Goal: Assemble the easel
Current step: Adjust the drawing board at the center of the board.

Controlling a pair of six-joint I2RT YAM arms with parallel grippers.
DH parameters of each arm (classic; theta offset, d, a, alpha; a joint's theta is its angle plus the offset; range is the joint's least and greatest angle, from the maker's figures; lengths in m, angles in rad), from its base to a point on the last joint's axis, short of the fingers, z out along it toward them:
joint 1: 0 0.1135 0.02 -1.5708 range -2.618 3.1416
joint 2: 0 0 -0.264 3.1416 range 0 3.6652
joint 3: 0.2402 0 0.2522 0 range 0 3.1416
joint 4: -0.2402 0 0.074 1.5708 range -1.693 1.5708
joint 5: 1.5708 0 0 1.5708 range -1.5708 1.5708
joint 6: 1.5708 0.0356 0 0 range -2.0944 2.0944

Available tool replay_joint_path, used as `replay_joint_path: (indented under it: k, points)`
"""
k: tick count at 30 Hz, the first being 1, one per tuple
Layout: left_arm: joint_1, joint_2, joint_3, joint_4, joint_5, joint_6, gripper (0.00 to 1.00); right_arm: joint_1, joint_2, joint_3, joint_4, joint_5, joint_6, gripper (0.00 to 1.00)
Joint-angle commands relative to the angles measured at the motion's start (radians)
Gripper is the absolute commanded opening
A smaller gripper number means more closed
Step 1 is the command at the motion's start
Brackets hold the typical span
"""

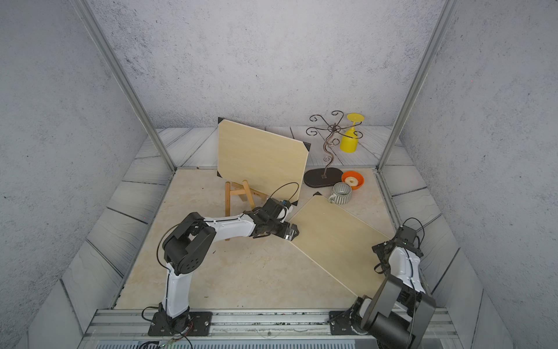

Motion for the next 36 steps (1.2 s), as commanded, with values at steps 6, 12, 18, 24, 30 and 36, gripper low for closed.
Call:
replay_joint_path:
  k: [6,12,18,24,30,36]
  points:
    - [-0.071,-0.075,-0.135,-0.025,0.107,-0.066,0.96,-0.057,0.136,0.037,0.068,-0.078,-0.06,0.99]
    - [-0.12,-0.149,-0.195,0.018,0.115,-0.123,0.94,-0.058,0.143,0.035,0.066,-0.13,-0.108,0.99]
    - [-0.11,-0.241,-0.217,-0.044,-0.002,-0.168,0.94,-0.059,0.118,0.063,0.014,-0.099,-0.124,0.99]
    - [-0.069,-0.221,-0.141,-0.134,-0.041,-0.205,0.93,-0.141,0.066,0.052,-0.017,-0.102,-0.102,0.99]
    - [-0.036,-0.211,-0.133,-0.106,-0.119,-0.22,0.93,-0.149,0.113,0.066,-0.002,-0.12,-0.115,0.99]
    - [-0.025,-0.21,-0.172,-0.054,-0.239,-0.247,0.93,-0.147,0.155,0.094,-0.013,-0.183,-0.133,0.99]
